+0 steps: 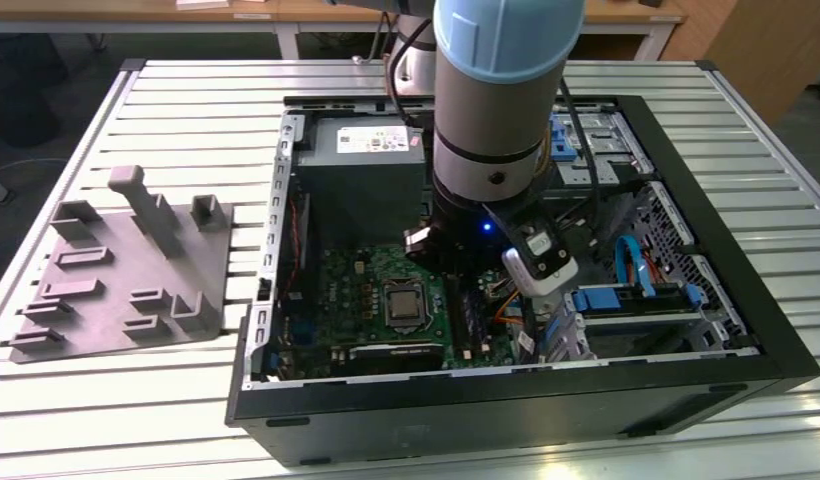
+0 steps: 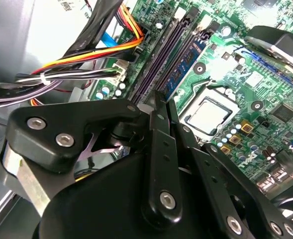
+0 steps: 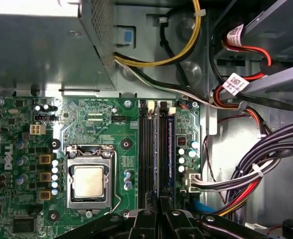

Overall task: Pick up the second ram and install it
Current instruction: 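Insert the second ram into the second slot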

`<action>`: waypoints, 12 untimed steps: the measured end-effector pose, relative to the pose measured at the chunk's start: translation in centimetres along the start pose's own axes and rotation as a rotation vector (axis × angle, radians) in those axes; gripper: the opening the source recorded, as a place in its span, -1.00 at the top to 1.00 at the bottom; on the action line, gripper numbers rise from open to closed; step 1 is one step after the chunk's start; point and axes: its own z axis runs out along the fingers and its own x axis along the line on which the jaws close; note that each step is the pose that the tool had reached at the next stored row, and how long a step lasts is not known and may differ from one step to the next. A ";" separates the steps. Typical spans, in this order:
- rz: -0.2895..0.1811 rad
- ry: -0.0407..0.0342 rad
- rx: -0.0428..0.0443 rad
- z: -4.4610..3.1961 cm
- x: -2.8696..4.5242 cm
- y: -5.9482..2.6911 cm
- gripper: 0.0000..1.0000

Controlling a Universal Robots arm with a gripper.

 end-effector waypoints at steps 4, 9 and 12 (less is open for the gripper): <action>0.000 0.0000 0.0001 0.09 0.10 -0.01 0.73; 0.000 -0.0001 -0.0001 0.21 0.13 -0.01 0.73; 0.000 -0.0001 -0.0002 0.33 0.16 -0.01 0.73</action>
